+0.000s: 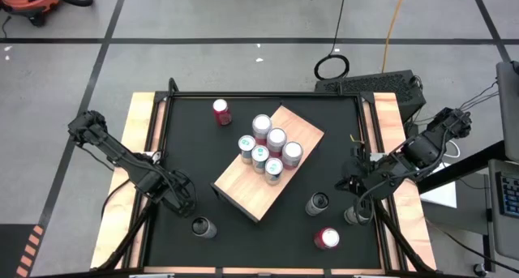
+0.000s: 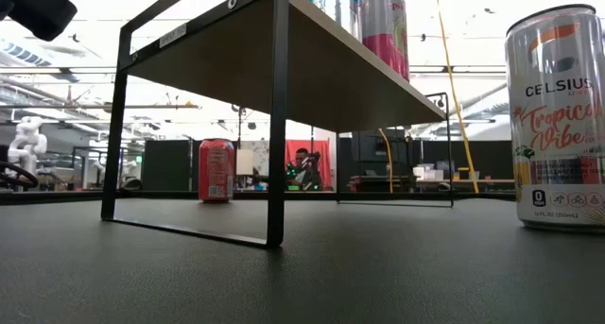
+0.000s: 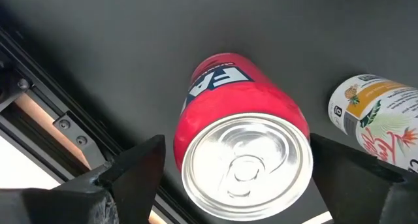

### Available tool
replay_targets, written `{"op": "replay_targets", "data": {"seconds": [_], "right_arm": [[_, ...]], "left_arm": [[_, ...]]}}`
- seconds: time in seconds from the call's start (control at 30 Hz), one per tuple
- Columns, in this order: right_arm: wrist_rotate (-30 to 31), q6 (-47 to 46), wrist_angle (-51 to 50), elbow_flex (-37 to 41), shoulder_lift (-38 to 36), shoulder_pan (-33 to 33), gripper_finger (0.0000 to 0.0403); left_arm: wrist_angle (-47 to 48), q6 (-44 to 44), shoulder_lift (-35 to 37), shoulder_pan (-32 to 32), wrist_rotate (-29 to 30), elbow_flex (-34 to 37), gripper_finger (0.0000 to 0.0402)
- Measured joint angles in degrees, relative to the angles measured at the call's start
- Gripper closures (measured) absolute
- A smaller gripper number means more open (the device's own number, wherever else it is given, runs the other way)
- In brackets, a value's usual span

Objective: Place canned beverage on shelf
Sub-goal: Put the middle red soda can on the shelf

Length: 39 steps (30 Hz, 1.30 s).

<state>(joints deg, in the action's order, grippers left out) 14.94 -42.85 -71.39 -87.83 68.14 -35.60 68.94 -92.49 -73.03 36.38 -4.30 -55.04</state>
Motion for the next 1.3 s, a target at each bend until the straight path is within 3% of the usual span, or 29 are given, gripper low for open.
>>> {"op": "replay_targets", "data": {"seconds": [0.6, 0.9, 1.3], "right_arm": [[0.02, 0.17, -0.01, 0.0, 0.04, -0.01, 0.0403], [1.88, 0.24, -0.03, 0.0, 0.04, 0.01, 0.0403], [3.06, -0.35, 0.86, 0.0, 0.04, -0.01, 0.0403]], "left_arm": [[-0.08, -1.51, 0.0, 0.0, 0.02, 0.59, 0.0056], [-0.35, 0.17, 0.02, 0.0, 1.32, 0.56, 0.012], [-1.22, 2.97, -0.09, -0.04, 1.54, -1.0, 0.0123]]}}
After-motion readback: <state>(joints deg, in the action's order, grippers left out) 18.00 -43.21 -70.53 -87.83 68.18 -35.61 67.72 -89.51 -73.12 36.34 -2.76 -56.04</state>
